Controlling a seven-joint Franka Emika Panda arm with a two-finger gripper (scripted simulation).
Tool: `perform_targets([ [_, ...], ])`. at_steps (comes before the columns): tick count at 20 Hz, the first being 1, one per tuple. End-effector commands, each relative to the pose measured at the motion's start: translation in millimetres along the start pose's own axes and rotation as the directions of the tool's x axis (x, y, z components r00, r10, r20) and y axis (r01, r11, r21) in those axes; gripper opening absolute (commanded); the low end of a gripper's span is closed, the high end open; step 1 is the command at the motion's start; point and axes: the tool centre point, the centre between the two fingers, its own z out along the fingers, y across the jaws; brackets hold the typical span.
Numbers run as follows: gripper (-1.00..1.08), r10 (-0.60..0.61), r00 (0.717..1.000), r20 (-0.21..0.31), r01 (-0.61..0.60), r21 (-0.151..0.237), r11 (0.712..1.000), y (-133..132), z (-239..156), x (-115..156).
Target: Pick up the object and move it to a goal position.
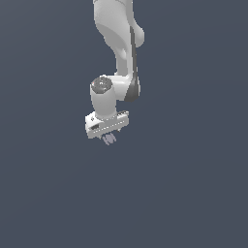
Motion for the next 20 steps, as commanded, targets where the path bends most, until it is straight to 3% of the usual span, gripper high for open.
perform_targets([
  [1, 1.00, -0.046, 0.999, -0.001, 0.046, 0.000, 0.999, 0.0, 8.5, -5.6],
  [9, 1.00, -0.128, 0.992, -0.003, 0.128, 0.000, 0.992, -0.6, 23.8, -16.3],
  [20, 1.00, -0.134, 0.991, -0.003, 0.134, 0.001, 0.991, -0.9, 35.9, -17.7],
])
